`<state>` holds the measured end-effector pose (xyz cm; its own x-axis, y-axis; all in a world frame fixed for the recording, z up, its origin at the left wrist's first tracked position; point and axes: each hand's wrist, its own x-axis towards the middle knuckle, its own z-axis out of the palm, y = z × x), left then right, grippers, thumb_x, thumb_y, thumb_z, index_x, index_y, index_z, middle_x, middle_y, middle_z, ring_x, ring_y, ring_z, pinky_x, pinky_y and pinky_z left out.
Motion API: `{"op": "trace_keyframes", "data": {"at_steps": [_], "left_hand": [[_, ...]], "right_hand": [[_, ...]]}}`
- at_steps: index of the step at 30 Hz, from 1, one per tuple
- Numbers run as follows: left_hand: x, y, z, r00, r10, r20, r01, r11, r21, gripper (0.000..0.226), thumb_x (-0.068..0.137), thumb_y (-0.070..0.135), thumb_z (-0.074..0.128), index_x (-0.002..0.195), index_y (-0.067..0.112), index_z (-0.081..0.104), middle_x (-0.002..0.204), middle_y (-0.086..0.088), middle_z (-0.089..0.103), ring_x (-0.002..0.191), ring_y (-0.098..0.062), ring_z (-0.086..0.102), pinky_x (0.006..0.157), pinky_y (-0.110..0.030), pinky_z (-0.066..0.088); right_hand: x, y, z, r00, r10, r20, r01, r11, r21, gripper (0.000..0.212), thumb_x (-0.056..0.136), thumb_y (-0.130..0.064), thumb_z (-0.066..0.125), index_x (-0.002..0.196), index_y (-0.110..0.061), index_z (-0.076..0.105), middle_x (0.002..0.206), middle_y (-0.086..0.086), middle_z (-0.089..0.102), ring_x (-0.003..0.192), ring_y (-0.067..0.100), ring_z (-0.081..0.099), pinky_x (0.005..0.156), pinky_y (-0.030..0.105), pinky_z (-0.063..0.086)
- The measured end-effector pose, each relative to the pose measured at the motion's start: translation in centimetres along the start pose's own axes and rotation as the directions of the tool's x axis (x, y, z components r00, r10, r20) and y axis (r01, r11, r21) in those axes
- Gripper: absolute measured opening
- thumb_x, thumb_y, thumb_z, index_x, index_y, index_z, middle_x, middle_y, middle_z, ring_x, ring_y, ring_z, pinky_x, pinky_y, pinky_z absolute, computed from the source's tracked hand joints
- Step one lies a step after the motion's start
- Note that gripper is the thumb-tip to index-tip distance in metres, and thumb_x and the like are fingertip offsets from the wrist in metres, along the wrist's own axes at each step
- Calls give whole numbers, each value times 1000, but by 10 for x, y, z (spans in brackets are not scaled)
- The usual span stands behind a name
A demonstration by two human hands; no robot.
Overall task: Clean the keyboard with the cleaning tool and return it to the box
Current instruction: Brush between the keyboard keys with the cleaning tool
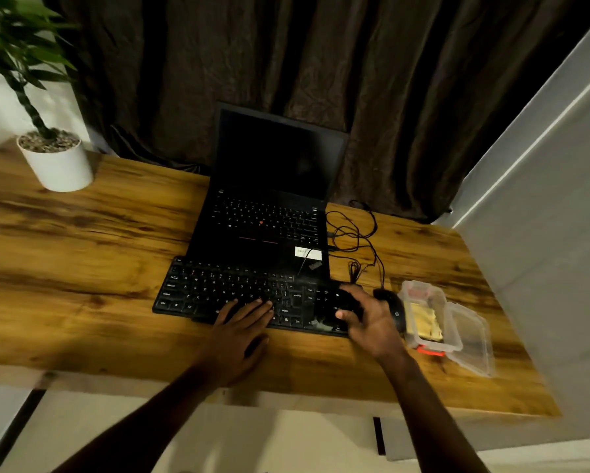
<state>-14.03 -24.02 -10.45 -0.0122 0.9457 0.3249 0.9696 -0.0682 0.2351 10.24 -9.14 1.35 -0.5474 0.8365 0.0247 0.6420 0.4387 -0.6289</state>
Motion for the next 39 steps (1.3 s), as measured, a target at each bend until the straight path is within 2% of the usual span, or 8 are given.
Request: {"op": "trace_keyframes", "data": {"at_steps": [5, 9, 15, 22, 26, 30, 36, 39], "left_hand": [[-2, 1, -1, 999, -23, 27, 23, 1000, 20, 54, 103, 50, 32, 149, 24, 42, 158, 7, 35, 146, -11, 28, 120, -45, 11], [-1, 2, -1, 999, -27, 38, 25, 999, 33, 55, 103, 50, 27, 149, 24, 41, 158, 7, 34, 147, -12, 29, 120, -45, 10], [-1, -1, -1, 1000, -7, 17, 7, 1000, 11, 54, 103, 49, 33, 149, 24, 43, 158, 8, 35, 147, -10, 27, 121, -44, 11], [-1, -1, -1, 1000, -6, -16, 6, 1000, 5, 52, 102, 47, 35, 147, 23, 45, 157, 7, 38, 146, -11, 31, 120, -45, 15], [-4, -4, 2, 999, 6, -33, -6, 1000, 19, 54, 103, 49, 32, 148, 22, 45, 156, 5, 38, 145, -13, 33, 119, -46, 17], [0, -2, 5, 998, 18, -57, -18, 1000, 1, 54, 101, 47, 35, 147, 21, 47, 155, 5, 41, 144, -14, 35, 118, -48, 21], [-1, -1, 5, 998, 9, -57, -10, 1000, -7, 54, 99, 46, 40, 147, 22, 47, 156, 6, 40, 145, -13, 33, 117, -49, 22], [-2, -2, 7, 999, 4, -50, -4, 1000, 5, 54, 99, 47, 39, 147, 22, 47, 156, 6, 39, 145, -13, 33, 117, -50, 24]], "right_hand": [[2, -10, 22, 996, 34, 78, -29, 998, -58, 53, 91, -39, 63, 131, -63, 38, 123, 3, 51, 98, 15, 56, 79, 38, 59], [1, -27, 29, 993, -5, 119, 9, 999, -37, 50, 94, -27, 62, 130, -57, 42, 116, 0, 45, 99, 15, 56, 86, 37, 58], [3, 17, 2, 999, 18, 32, -16, 998, -56, 50, 92, -31, 66, 129, -56, 45, 121, 9, 59, 87, 8, 60, 67, 16, 53], [1, 21, 1, 999, 34, 3, -34, 997, -71, 52, 91, -35, 66, 129, -60, 43, 110, 3, 59, 88, 12, 57, 74, 30, 54], [0, 5, 22, 996, 13, 90, -9, 999, -37, 50, 83, -57, 57, 128, -68, 37, 119, 3, 60, 105, 21, 61, 86, 47, 58], [-3, 12, 1, 998, 43, 53, -41, 999, -24, 53, 91, -34, 64, 133, -57, 43, 131, 2, 50, 113, 15, 49, 92, 37, 51], [-12, 47, -31, 999, 26, -31, -25, 1000, 18, 47, 90, -10, 67, 122, -41, 53, 110, 1, 67, 97, 9, 68, 70, 15, 56], [-10, 44, -22, 999, 32, -15, -31, 999, 14, 45, 91, -22, 67, 125, -47, 52, 116, 4, 63, 99, 13, 66, 71, 22, 59]]}}
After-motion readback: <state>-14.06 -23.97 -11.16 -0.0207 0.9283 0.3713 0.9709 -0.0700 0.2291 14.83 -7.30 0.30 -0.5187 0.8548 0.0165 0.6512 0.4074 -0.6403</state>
